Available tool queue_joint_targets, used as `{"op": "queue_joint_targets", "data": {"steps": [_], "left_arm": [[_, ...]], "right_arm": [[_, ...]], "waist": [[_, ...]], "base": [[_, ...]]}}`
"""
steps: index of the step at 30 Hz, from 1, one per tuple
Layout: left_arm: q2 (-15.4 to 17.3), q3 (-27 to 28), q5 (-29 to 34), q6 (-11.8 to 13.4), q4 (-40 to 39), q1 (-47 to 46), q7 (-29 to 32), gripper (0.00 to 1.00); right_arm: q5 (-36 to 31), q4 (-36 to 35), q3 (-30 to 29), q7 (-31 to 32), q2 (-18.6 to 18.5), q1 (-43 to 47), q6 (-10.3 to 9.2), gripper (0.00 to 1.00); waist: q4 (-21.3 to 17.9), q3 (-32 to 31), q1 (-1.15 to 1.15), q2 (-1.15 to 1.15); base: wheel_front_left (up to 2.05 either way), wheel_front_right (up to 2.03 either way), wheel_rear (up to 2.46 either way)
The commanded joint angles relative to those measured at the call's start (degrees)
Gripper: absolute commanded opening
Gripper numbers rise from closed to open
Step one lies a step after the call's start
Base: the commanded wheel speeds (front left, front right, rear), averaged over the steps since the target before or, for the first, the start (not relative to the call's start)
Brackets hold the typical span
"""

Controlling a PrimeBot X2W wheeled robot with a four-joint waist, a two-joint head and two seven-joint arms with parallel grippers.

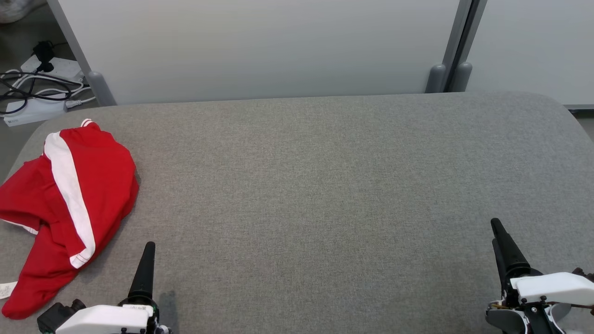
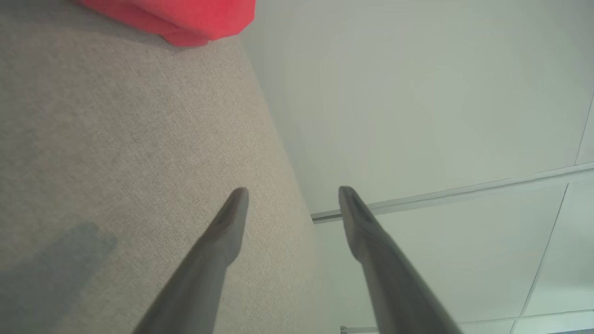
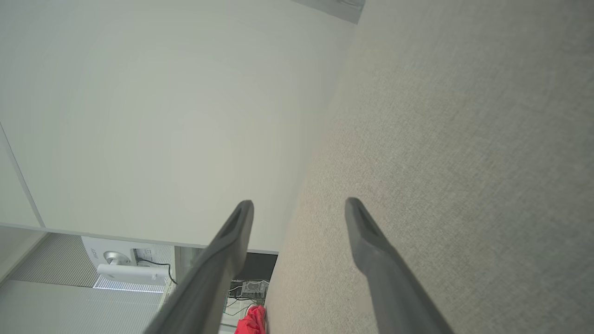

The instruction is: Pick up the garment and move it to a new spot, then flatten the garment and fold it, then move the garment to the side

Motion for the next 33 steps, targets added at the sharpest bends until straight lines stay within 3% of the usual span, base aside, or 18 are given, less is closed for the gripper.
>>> {"op": "queue_joint_targets", "data": {"steps": [1,33], "left_arm": [[0.80,0.36,2.12,-0.20,-1.25,-3.69,-0.50,1.00],[1.16,1.68,30.59,-0.33,-1.47,-6.59,-5.87,1.00]], "right_arm": [[-1.79,-1.18,0.69,-0.80,-1.23,-3.15,0.03,1.00],[-26.40,2.60,4.82,-6.18,-3.20,-8.54,0.05,1.00]], "waist": [[-0.02,0.03,-0.01,0.00],[-0.44,0.82,-0.01,0.00]], "base": [[0.00,0.00,0.00],[0.00,0.00,0.00]]}}
